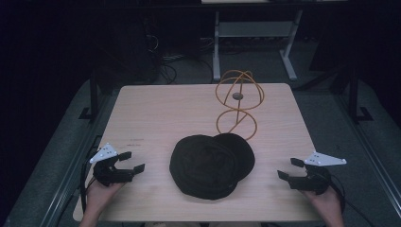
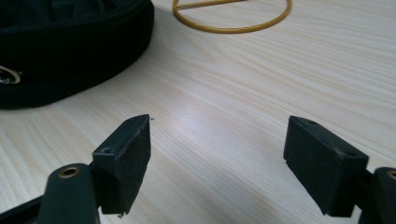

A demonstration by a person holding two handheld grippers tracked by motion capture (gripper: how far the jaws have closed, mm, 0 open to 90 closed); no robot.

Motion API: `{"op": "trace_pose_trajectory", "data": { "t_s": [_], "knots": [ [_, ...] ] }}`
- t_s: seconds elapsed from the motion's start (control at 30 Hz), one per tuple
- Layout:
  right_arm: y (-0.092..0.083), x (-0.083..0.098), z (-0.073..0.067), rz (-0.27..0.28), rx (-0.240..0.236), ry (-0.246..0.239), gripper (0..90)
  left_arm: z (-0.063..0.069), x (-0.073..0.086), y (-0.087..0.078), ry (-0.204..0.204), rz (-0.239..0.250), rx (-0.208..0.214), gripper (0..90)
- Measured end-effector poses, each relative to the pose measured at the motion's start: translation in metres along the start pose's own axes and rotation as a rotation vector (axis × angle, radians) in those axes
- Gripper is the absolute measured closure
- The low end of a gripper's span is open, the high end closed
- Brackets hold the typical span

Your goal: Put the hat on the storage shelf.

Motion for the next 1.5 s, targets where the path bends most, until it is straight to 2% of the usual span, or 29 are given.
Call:
{"op": "trace_pose_trajectory", "data": {
  "t_s": [0.13, 0.4, 0.47, 0.7, 0.73, 0.8, 0.87, 1.0, 1.03, 1.07, 1.17, 1.23, 1.33, 1.37, 1.43, 1.47, 1.5],
  "knots": [
    [0.000, -0.003, -0.001, 0.016, -0.005, -0.017, 22.7, 0.000, 0.001, -0.001, 0.003, -0.005, -0.011, 17.5],
    [0.000, -0.003, -0.001, 0.005, -0.014, -0.018, 22.3, -0.003, 0.002, -0.001, -0.002, -0.002, -0.008, 17.5],
    [0.001, -0.005, -0.005, 0.005, -0.021, -0.033, 22.3, -0.003, 0.004, -0.001, -0.012, -0.005, 0.002, 17.5],
    [0.003, -0.006, -0.013, -0.005, -0.040, -0.049, 21.8, -0.001, 0.002, 0.000, 0.003, -0.008, -0.002, 17.5],
    [0.002, -0.009, -0.019, 0.002, -0.049, -0.063, 21.5, 0.000, 0.003, 0.002, 0.005, -0.012, -0.001, 17.5],
    [0.002, -0.010, -0.022, 0.008, -0.053, -0.072, 21.4, 0.000, 0.003, 0.003, 0.007, -0.021, -0.001, 17.5],
    [0.002, -0.015, -0.032, 0.013, -0.074, -0.095, 21.2, 0.000, 0.003, 0.003, 0.008, -0.020, 0.000, 17.5],
    [0.001, -0.025, -0.047, 0.021, -0.078, -0.139, 21.4, 0.000, 0.003, 0.002, 0.015, -0.017, -0.008, 17.5],
    [0.001, -0.025, -0.047, 0.021, -0.078, -0.139, 21.4, 0.000, 0.003, 0.002, 0.015, -0.017, -0.008, 17.5],
    [-0.001, -0.031, -0.054, 0.036, -0.091, -0.157, 21.5, -0.001, 0.003, 0.001, 0.017, -0.014, -0.013, 17.5],
    [-0.002, -0.036, -0.060, 0.043, -0.100, -0.169, 21.5, -0.002, 0.003, 0.001, 0.017, -0.016, -0.015, 17.5],
    [0.001, -0.044, -0.071, 0.033, -0.131, -0.191, 21.5, -0.002, 0.003, 0.003, 0.016, -0.018, -0.011, 17.5],
    [0.004, -0.049, -0.077, 0.017, -0.149, -0.202, 21.4, -0.001, 0.003, 0.004, 0.020, -0.023, -0.008, 17.5],
    [0.007, -0.055, -0.087, 0.006, -0.169, -0.223, 21.4, -0.001, 0.003, 0.004, 0.025, -0.023, -0.010, 17.5],
    [0.008, -0.057, -0.091, -0.001, -0.177, -0.232, 21.4, 0.000, 0.002, 0.004, 0.024, -0.021, -0.010, 17.5],
    [0.012, -0.062, -0.101, -0.016, -0.202, -0.252, 21.5, 0.001, 0.002, 0.003, 0.026, -0.022, -0.010, 17.5],
    [0.014, -0.064, -0.105, -0.023, -0.210, -0.261, 21.7, 0.001, 0.002, 0.003, 0.032, -0.018, -0.010, 17.5]
  ]
}}
Point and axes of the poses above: each handheld gripper's, and its own axes: y roughly forward along the jaws, x roughly out of its underside, z roughly to its right, the point moved 3 cm from there along y, roughly forward along the jaws, and after that the axes turned 7 degrees about y, right-handed, at the moved point
